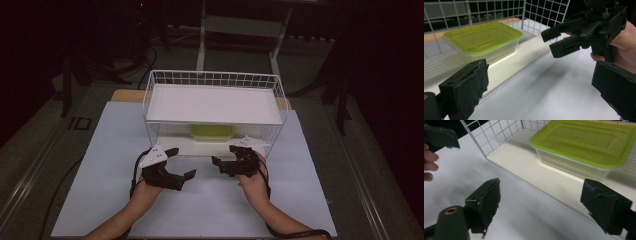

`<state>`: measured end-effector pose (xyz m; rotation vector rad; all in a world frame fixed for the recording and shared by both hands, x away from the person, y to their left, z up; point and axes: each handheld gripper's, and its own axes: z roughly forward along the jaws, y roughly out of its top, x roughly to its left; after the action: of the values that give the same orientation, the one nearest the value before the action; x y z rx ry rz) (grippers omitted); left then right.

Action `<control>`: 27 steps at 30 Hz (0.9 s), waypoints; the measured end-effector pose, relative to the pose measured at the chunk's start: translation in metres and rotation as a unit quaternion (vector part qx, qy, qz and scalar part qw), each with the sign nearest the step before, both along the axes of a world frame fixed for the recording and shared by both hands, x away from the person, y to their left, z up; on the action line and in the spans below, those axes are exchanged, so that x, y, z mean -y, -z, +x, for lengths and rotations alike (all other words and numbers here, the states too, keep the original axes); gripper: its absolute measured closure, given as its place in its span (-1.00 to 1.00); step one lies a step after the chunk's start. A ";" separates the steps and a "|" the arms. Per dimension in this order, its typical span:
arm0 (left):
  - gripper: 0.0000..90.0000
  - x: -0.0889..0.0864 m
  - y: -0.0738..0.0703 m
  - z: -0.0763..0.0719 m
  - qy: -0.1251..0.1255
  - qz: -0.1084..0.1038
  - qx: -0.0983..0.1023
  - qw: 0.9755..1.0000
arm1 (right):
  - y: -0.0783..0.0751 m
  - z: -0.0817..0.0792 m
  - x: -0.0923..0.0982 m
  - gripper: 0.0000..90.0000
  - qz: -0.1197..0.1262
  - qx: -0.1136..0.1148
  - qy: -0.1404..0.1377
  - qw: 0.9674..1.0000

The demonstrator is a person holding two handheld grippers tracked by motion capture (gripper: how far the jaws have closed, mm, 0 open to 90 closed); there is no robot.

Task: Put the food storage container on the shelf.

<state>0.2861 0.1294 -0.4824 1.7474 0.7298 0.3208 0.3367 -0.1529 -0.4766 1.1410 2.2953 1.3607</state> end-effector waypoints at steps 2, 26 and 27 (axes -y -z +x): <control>-0.97 -0.001 -0.001 -0.001 0.004 -0.001 -0.003 1.000 | 0.000 -0.002 0.004 -0.63 0.001 -0.001 0.003 1.000; -0.97 -0.019 -0.003 -0.027 0.026 0.007 -0.020 0.999 | -0.008 -0.051 0.037 -0.61 0.018 0.027 -0.045 0.998; -0.97 -0.021 -0.002 -0.028 0.026 0.006 -0.022 0.999 | -0.007 -0.052 0.039 -0.61 0.021 0.026 -0.046 0.998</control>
<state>0.2585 0.1501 -0.4803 1.7862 0.7149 0.2525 0.2842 -0.1923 -0.4701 1.0101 2.3188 1.4593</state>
